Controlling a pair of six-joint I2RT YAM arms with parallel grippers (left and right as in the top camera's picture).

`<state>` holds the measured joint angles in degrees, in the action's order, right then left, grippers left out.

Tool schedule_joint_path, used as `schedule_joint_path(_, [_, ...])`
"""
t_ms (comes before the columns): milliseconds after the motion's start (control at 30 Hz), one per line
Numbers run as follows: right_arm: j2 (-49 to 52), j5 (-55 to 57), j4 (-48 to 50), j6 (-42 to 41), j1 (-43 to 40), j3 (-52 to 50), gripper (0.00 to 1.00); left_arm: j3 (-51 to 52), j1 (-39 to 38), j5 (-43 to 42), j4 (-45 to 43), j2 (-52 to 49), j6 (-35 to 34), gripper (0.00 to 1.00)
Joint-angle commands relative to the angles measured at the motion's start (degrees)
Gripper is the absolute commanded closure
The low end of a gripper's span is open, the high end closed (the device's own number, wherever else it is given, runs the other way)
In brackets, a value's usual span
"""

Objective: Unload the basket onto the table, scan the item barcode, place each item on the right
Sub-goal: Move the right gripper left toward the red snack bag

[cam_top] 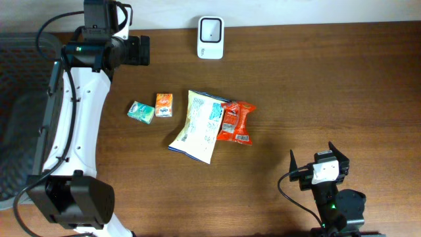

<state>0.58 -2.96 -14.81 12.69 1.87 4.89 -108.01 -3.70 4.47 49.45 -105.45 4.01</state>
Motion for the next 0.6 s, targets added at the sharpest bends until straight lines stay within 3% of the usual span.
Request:
schedule_joint_path(0, [-0.2, -0.9, -0.8, 0.4, 0.4, -0.1, 0.02, -0.1, 0.1, -0.6, -0.1, 0.0, 0.1, 0.01])
schedule_joint_path(567, [-0.2, 4.0, -0.9, 0.6, 0.4, -0.1, 0.01, -0.1, 0.1, -0.6, -0.1, 0.0, 0.1, 0.01])
